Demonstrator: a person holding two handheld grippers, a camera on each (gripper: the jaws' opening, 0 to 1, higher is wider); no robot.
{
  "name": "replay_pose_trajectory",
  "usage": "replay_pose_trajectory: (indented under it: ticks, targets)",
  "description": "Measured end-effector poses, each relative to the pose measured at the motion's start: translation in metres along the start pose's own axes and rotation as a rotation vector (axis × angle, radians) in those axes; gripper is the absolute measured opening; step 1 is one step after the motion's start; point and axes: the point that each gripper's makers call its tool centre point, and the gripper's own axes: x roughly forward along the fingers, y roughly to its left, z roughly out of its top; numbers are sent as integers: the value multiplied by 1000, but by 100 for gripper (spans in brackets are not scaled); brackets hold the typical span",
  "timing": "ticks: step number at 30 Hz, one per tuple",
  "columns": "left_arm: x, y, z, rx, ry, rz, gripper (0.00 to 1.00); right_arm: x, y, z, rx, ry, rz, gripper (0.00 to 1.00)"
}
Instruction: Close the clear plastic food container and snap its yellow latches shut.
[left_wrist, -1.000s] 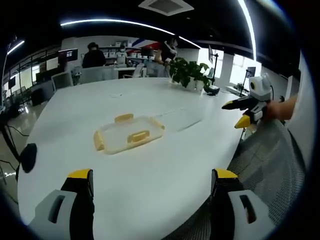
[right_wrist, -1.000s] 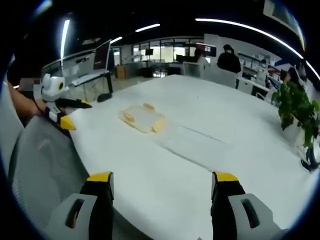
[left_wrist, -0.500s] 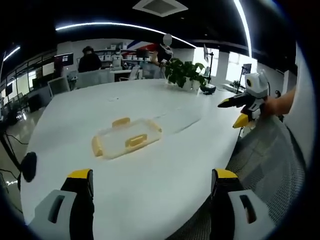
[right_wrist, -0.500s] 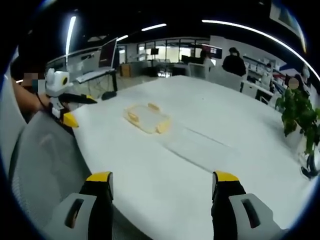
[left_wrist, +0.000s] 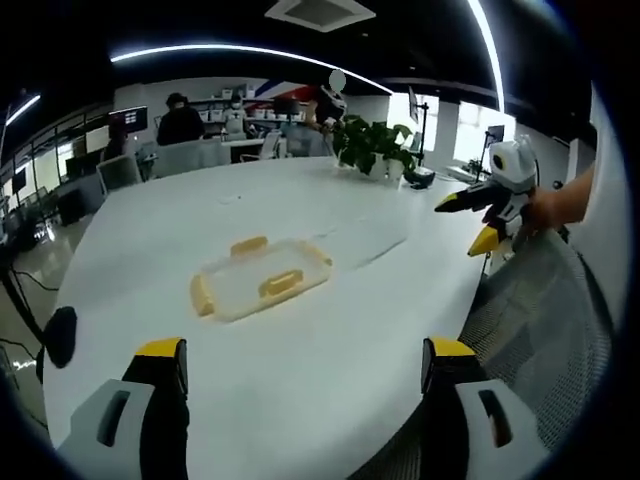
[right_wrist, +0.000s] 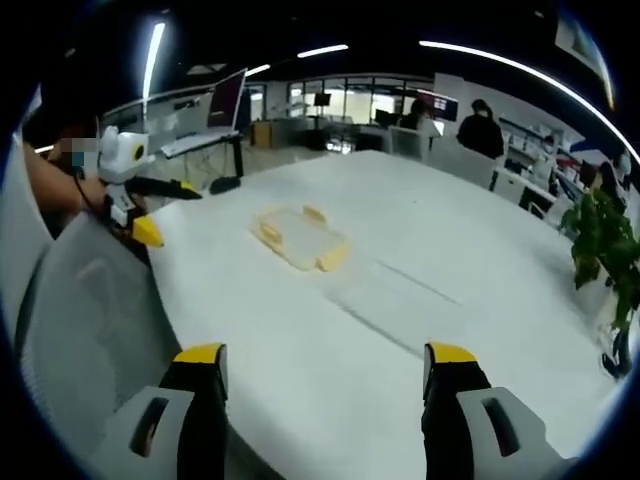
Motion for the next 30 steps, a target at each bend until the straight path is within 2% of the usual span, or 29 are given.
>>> replay_pose_trajectory:
  ticks: [18, 22, 30]
  targets:
    - [8, 3, 4, 31, 15, -18, 98, 11, -2, 6, -8, 10, 18, 78]
    - [11, 5, 4, 70, 33, -29, 98, 14, -1, 10, -22, 7, 28, 78]
    - [16, 9, 8, 76, 31, -35, 97, 22, 2, 13, -46, 11, 44, 78]
